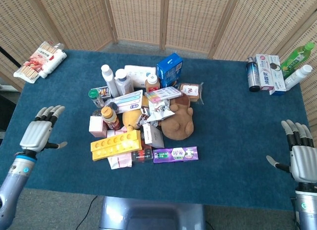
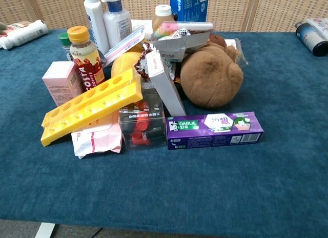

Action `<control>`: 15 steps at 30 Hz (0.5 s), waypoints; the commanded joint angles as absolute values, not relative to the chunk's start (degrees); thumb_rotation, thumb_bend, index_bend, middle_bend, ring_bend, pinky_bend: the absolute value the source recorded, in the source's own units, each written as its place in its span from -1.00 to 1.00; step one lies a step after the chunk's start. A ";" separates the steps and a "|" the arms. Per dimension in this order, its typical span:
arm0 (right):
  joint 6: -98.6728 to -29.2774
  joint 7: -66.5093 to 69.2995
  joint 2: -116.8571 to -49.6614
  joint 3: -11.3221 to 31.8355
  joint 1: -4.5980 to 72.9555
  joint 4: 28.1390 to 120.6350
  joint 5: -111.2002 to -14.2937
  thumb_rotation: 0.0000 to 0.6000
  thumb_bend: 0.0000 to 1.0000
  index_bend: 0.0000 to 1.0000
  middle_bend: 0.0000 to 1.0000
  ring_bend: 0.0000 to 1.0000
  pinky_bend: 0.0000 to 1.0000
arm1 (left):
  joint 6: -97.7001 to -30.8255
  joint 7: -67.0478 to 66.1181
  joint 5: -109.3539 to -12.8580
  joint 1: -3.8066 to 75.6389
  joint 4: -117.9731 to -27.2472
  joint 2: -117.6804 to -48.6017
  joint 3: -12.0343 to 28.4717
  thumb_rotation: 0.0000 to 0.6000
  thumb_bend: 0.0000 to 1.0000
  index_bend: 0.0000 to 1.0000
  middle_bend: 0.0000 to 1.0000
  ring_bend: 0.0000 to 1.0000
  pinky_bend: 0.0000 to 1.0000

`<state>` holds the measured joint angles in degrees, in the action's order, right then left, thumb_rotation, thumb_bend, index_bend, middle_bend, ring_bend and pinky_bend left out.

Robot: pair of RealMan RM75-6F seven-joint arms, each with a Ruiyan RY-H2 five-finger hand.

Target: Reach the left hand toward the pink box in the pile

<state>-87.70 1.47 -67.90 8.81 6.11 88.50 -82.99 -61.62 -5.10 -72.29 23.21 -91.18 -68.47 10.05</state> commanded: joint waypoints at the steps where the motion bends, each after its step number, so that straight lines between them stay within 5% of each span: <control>1: -87.60 1.65 -67.83 8.88 6.12 88.50 -82.85 1.00 -1.00 -1.00 -1.00 -1.00 -1.00 | -58.02 -10.14 -68.14 27.22 -90.97 -71.94 11.64 1.00 -1.00 -1.00 -1.00 -1.00 -1.00; 15: -86.92 3.63 -67.21 9.16 6.14 88.65 -82.11 1.00 -1.00 -1.00 -1.00 -1.00 -1.00 | -55.06 -19.45 -57.96 34.21 -89.85 -79.58 12.50 1.00 -1.00 -1.00 -1.00 -1.00 -1.00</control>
<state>-86.96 3.57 -67.25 9.12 6.13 88.64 -82.15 -55.04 -19.23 -58.21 33.96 -90.05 -79.31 12.57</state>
